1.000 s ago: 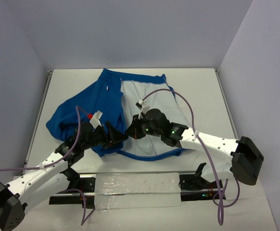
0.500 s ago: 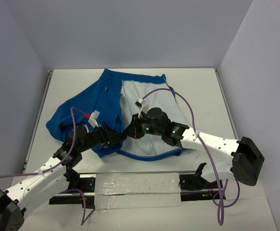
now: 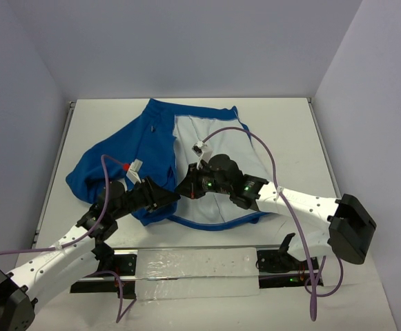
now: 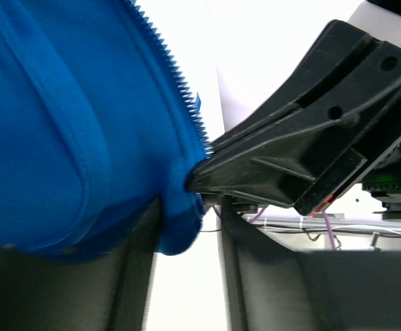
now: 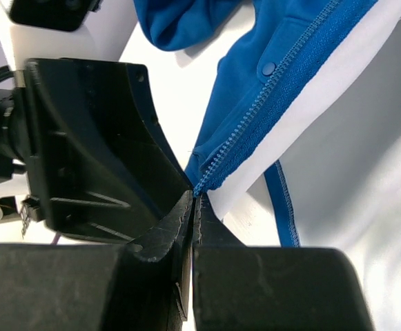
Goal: Zip up the jacket
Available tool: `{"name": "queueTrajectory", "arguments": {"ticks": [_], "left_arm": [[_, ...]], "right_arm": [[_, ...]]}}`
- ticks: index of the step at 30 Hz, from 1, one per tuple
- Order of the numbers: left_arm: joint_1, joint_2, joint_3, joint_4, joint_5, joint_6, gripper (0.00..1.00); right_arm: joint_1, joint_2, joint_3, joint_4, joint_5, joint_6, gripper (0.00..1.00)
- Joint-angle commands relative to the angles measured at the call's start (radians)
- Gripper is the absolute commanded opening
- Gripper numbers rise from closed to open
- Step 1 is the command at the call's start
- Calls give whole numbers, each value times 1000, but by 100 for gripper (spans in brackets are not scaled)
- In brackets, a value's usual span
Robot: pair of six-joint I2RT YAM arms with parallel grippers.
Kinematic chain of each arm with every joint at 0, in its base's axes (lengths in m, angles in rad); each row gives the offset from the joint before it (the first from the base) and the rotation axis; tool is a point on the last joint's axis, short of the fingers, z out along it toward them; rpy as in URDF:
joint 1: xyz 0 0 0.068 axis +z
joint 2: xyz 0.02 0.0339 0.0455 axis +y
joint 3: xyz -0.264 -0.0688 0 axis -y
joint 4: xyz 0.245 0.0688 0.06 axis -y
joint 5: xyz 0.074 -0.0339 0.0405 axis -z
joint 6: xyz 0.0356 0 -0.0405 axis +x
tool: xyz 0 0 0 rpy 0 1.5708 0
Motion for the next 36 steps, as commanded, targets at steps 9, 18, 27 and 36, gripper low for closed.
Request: {"name": "queueTrajectory", "arguments": {"ticks": [9,18,27,36], "left_arm": [[9,-69,-12,32,-54,-2,39],[12,-96,-42,53,-57,-29,33],[12,-83,-36,29,-71,-26,0],[14,-98,-82,41,-126,-23,0]], "right_arm": [[-4,18,-4,51,-20,-4,0],[-3,34,-4,60,-36,0,0],[-4,11,21,-11,16,-12,50],[-174,-204,65,-362,285,-113,79]]}}
